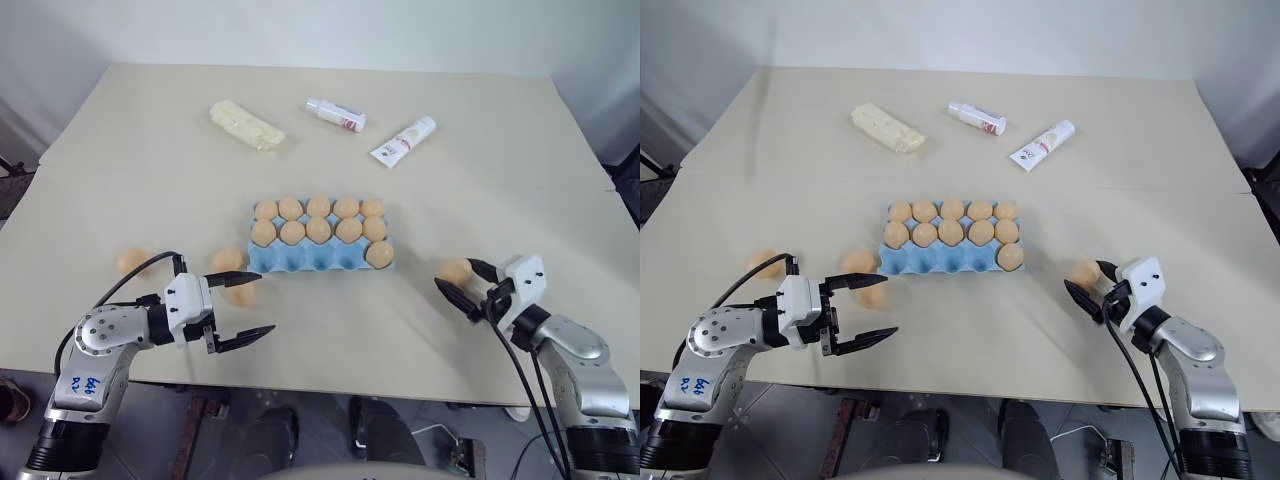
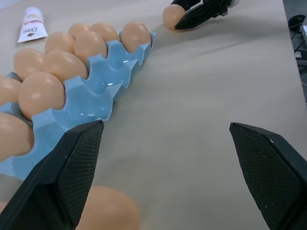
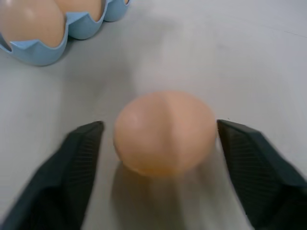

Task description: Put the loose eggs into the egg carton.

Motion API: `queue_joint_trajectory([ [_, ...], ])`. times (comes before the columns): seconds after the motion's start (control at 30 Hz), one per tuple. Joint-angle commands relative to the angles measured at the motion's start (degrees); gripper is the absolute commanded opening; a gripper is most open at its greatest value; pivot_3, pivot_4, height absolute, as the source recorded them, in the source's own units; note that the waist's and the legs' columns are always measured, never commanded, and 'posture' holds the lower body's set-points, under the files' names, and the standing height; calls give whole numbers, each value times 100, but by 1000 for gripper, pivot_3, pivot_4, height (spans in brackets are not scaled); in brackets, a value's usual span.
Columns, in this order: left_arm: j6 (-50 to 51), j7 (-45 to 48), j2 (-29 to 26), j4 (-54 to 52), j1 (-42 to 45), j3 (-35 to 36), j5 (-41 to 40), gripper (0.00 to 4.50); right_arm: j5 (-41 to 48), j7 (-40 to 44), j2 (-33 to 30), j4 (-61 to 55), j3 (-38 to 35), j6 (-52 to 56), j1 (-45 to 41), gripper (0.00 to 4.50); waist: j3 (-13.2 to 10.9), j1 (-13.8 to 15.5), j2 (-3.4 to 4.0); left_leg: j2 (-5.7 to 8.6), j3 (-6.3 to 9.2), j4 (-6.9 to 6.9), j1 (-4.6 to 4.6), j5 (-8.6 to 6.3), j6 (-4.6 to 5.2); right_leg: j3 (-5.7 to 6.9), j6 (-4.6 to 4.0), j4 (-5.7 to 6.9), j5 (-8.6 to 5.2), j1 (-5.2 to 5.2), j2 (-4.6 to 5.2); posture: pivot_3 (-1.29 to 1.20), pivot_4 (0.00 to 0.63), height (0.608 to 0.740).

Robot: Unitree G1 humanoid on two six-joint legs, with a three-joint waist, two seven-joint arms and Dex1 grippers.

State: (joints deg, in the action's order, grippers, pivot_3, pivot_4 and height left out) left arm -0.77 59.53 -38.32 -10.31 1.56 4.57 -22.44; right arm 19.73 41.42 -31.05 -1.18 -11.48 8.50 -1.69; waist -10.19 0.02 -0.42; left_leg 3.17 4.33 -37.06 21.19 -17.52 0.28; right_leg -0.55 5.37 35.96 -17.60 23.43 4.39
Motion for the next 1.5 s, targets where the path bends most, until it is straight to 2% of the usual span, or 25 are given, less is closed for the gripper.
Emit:
queue_joint_trajectory([
  [0.03, -119, -93, -17, -41, -86, 198, 9, 4500, 60, 134, 69, 25, -7, -300, -138, 2649, 0, -2, 0, 0, 0, 0, -1, 0, 0, 0, 0, 0, 0, 0, 0, 0, 150, 740],
  [0.07, -126, -122, -9, -46, -127, 215, 14, 4500, 70, 154, 93, -3, 27, -302, -181, 2400, 0, -8, 1, 0, 0, 1, -1, 0, 0, 0, 0, 2, 0, 1, 0, 0, 150, 740],
  [0.13, -146, -187, 5, -45, -213, 259, 33, 4500, 84, 164, 150, -129, 125, -254, -292, 2232, 0, -15, 1, 0, -1, 1, -1, 0, 0, -1, 0, 2, 0, 1, 0, 0, 150, 740],
  [0.4, -235, -387, -9, 73, -458, 486, 81, 4500, 325, 53, 611, -1125, 987, 544, -1209, 2232, -3, -21, 4, -1, 1, 1, -1, 1, -2, -2, 0, 5, 0, 5, 0, 0, 150, 740],
  [0.67, -262, -547, 41, 52, -562, 551, 99, 4500, -121, 13, 1054, -696, 1778, 600, -1839, 2232, -3, 6, 4, 2, 4, 1, 8, 0, -1, 3, 0, -7, 0, 6, 3, 0, 150, 740],
  [0.9, -215, -740, 76, -49, -717, 635, 43, 4500, -240, 42, 1068, -462, 1710, 426, -1888, 4469, -3, -12, 5, 2, 0, 7, 9, -1, -5, 1, 0, -4, 0, 15, 1, 0, 150, 740],
  [1.03, -56, -835, 82, -100, -795, 764, -120, 4500, 114, 436, 824, -992, 1563, 476, -1644, 4469, -3, -13, 5, 2, 0, 4, 8, -1, -3, 1, 0, 1, 0, 15, 1, 0, 150, 740],
  [1.17, 147, -824, -12, -64, -848, 1091, -337, 4500, 681, 1121, 245, -1587, 1289, 591, -1168, 4469, -4, -6, 5, 0, 2, 7, 8, -3, -1, 2, 0, -5, 0, 12, 0, 0, 150, 740],
  [1.23, 240, -686, -166, 76, -900, 1389, -485, 4500, 821, 1537, -228, -1739, 1072, 570, -848, 4469, -4, 2, 4, 1, 1, 3, 8, -4, 2, 1, 0, -8, 0, 7, 2, 0, 150, 740],
  [1.37, 596, -174, -589, 482, -1150, 1852, -778, 4500, 1081, 2189, -778, -1807, 797, 402, -482, 4469, -5, -12, 3, 0, 2, 0, 7, -5, 4, 2, 0, -8, 0, 3, 2, 0, 150, 740],
  [1.5, 582, 215, -876, 905, -1301, 1978, -675, 4500, 1074, 2395, -927, -1837, 822, 297, -469, 4469, -6, -30, 4, -8, -7, 6, -2, -5, 4, -3, -2, -6, -1, 3, -1, 0, 150, 740],
])
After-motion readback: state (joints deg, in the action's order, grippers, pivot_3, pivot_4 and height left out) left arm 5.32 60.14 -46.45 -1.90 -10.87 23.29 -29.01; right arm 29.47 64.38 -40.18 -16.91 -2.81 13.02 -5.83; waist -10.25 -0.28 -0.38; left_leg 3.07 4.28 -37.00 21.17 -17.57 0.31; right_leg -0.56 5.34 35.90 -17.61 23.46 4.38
